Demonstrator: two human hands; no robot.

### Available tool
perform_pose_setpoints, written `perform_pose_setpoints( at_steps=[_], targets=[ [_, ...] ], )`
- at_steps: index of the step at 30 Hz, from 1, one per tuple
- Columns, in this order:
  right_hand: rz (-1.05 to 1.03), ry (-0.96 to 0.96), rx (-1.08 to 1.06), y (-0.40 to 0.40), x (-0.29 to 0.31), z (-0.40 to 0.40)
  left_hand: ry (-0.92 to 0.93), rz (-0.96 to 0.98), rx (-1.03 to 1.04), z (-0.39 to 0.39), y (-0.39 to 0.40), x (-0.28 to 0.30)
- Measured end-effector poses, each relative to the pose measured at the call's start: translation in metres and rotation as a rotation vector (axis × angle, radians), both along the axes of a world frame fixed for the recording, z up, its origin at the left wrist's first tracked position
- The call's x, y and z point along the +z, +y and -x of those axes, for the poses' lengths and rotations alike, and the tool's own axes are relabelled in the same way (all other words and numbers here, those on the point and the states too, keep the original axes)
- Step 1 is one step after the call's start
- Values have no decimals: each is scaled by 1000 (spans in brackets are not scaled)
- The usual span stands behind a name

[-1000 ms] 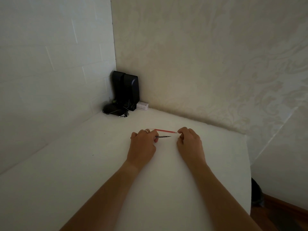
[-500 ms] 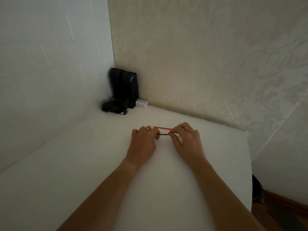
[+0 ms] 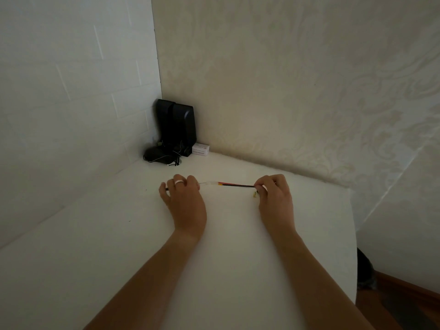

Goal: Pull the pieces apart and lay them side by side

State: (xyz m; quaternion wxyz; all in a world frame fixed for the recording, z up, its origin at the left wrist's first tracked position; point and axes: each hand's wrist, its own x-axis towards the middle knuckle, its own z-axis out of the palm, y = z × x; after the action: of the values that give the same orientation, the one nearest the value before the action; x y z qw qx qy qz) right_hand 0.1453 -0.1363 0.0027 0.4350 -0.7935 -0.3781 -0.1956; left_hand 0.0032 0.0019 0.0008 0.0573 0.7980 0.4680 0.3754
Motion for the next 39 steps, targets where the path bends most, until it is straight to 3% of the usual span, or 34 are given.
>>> perform_pose_setpoints(
  at_steps=[6,13,19,29,39],
  targets=[
    [-6,30,-92,-1,1,0,26,2,88,-1,0,0],
    [174,-222,-81,4,0,10,-8,-101,-110,-3,-5,2],
    [247,-325,-84,8,-5,9,6,-73,-167,-4,-3,1],
    [204,-295,-161,9,14,10,35,-28,-149,-4,-3,0],
    [656,-245,-131,59,31,1,-17,-19,-172,-3,-3,1]
  ],
)
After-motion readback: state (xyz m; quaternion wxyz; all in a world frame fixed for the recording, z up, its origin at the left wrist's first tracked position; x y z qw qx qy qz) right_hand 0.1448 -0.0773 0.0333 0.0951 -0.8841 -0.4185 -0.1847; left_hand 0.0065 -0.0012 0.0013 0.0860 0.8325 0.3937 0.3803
